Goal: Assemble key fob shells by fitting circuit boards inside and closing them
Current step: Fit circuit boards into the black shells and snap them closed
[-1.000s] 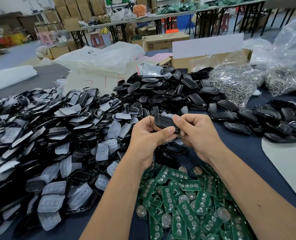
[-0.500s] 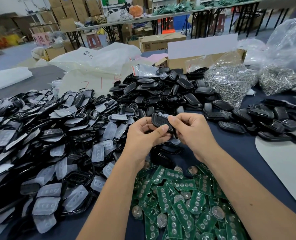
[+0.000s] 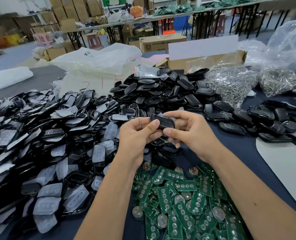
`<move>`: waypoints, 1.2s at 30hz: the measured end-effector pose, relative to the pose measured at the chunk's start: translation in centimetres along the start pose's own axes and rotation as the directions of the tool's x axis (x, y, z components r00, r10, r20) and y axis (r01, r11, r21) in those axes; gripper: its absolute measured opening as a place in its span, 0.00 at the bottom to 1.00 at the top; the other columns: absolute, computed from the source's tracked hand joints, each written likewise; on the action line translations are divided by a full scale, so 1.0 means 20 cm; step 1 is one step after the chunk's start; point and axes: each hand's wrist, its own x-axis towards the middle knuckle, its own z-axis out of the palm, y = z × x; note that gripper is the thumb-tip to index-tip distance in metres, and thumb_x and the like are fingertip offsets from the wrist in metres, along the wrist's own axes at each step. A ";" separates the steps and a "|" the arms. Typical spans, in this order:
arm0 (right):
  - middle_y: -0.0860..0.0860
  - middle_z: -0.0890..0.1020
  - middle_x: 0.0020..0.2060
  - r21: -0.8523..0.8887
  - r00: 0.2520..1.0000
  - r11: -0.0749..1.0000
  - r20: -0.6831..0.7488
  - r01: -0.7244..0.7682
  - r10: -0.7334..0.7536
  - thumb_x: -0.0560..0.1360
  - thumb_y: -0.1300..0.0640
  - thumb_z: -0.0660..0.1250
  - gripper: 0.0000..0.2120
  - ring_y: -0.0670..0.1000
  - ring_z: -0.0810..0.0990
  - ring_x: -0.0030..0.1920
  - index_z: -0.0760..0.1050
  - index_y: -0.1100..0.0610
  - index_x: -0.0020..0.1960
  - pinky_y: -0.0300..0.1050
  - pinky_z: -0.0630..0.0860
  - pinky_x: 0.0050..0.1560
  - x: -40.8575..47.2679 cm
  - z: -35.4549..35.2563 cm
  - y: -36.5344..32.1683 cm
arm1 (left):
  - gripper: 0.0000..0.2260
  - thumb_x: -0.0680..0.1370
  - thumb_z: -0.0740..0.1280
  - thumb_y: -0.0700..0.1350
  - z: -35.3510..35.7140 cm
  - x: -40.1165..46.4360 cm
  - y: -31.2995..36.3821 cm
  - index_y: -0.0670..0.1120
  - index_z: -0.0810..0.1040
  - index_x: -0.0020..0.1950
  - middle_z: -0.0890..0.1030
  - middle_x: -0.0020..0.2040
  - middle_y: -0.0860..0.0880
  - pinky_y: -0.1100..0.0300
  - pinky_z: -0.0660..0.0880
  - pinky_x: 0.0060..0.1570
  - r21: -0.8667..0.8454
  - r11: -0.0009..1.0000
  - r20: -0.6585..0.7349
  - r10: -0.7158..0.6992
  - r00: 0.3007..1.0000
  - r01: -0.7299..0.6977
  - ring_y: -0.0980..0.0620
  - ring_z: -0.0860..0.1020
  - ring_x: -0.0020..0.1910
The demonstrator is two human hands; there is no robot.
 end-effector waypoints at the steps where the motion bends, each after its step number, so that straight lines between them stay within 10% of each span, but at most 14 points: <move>1: 0.60 0.84 0.35 -0.008 1.000 1.000 -0.009 0.014 -0.014 0.74 0.65 0.78 0.17 0.53 0.82 0.32 0.83 0.54 0.61 0.41 0.79 0.31 0.00 0.00 0.00 | 0.12 0.69 0.76 0.43 0.00 0.00 0.00 0.38 0.84 0.48 0.87 0.44 0.41 0.63 0.82 0.39 -0.003 1.000 -0.003 -0.004 1.000 0.004 0.49 0.86 0.39; 20: 0.58 0.85 0.35 -0.113 0.994 0.990 -0.057 0.085 -0.092 0.76 0.62 0.77 0.17 0.60 0.86 0.34 0.83 0.54 0.63 0.48 0.83 0.35 0.00 0.01 0.03 | 0.09 0.82 0.67 0.40 0.00 0.01 0.01 0.35 0.83 0.50 0.86 0.42 0.41 0.63 0.82 0.39 -0.109 0.978 -0.063 -0.186 0.981 0.178 0.50 0.86 0.39; 29: 0.55 0.86 0.40 -0.192 0.992 0.976 -0.053 0.101 -0.113 0.72 0.54 0.80 0.14 0.57 0.87 0.37 0.82 0.46 0.56 0.48 0.82 0.31 0.00 0.02 0.04 | 0.09 0.83 0.68 0.40 0.01 0.00 0.00 0.39 0.85 0.48 0.87 0.42 0.42 0.62 0.82 0.39 0.078 0.995 -0.098 -0.053 0.994 0.061 0.51 0.85 0.39; 36: 0.55 0.83 0.34 0.086 0.955 0.985 -0.244 -0.151 0.168 0.79 0.61 0.73 0.04 0.51 0.77 0.30 0.82 0.61 0.52 0.41 0.74 0.27 0.03 0.01 0.04 | 0.07 0.83 0.68 0.39 0.21 0.04 -0.03 0.41 0.86 0.52 0.87 0.45 0.43 0.62 0.81 0.39 0.249 0.968 -0.110 0.059 0.992 -0.030 0.53 0.84 0.39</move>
